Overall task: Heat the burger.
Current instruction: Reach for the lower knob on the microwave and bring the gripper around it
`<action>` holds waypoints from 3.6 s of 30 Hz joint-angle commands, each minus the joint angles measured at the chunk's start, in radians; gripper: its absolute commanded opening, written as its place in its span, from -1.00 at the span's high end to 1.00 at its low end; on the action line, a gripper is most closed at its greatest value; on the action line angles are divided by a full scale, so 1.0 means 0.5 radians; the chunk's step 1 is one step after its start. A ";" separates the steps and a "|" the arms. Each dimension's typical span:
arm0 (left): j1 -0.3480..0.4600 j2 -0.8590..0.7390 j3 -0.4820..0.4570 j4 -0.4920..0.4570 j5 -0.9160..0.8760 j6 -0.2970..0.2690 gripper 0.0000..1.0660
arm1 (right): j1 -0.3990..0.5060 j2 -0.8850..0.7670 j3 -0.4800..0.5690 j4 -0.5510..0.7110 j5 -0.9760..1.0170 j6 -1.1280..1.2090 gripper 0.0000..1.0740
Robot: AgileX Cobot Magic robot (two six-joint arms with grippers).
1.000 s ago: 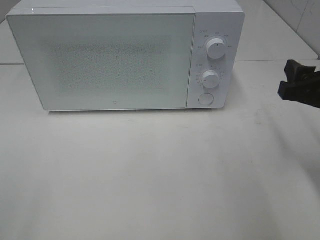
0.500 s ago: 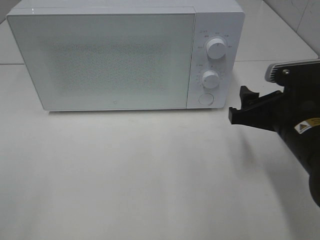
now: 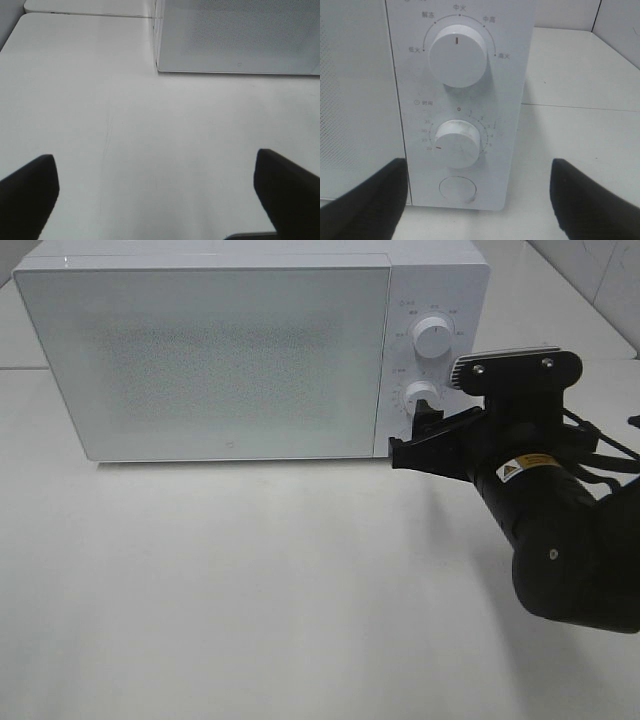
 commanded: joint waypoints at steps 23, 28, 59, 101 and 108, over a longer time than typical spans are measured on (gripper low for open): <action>0.008 -0.046 0.006 -0.012 -0.026 0.002 -0.84 | -0.128 0.380 -0.422 -0.198 -0.122 0.140 -0.40; 0.008 -0.046 0.006 -0.012 -0.026 0.002 -0.84 | -0.202 0.406 -0.424 -0.242 -0.112 0.184 -0.40; 0.008 -0.046 0.006 -0.012 -0.026 0.002 -0.84 | -0.224 0.544 -0.560 -0.226 -0.194 0.226 -0.40; 0.008 -0.046 0.006 -0.012 -0.026 0.002 -0.84 | -0.224 0.544 -0.560 -0.396 -0.244 0.478 1.00; 0.008 -0.046 0.006 -0.012 -0.026 0.002 -0.84 | -0.224 0.544 -0.560 -0.476 -0.288 0.988 1.00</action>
